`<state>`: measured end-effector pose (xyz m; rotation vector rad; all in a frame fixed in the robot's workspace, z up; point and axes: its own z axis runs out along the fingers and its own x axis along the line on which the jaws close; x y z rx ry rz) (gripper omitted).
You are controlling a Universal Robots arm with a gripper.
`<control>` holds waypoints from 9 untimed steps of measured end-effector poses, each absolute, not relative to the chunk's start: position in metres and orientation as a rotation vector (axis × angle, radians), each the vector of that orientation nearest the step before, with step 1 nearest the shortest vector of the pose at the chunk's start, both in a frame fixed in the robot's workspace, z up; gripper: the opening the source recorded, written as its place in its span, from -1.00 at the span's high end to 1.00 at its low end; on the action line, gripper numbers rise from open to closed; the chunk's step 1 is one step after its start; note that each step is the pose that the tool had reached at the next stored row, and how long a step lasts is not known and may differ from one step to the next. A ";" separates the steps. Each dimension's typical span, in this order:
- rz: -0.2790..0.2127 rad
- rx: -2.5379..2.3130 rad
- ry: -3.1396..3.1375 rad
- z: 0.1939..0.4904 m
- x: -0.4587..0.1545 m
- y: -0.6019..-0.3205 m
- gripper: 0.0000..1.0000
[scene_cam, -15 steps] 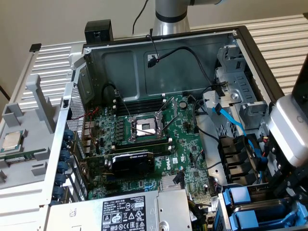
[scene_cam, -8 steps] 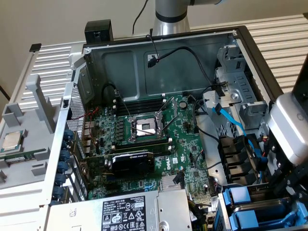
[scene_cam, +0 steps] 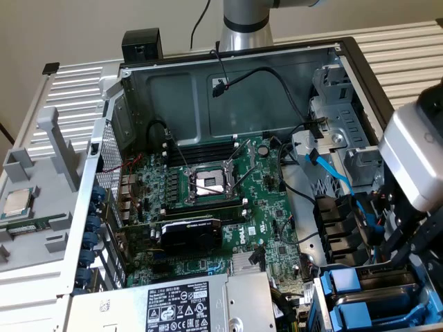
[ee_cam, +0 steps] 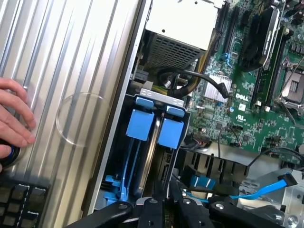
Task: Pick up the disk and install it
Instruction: 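Insert the first disk wire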
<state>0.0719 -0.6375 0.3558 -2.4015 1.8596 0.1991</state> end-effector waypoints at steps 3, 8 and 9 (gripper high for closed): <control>0.199 -2.397 1.865 0.358 0.069 -0.638 0.65; 0.198 -2.386 1.878 0.359 0.065 -0.638 0.65; 0.197 -2.384 1.880 0.360 0.065 -0.638 0.65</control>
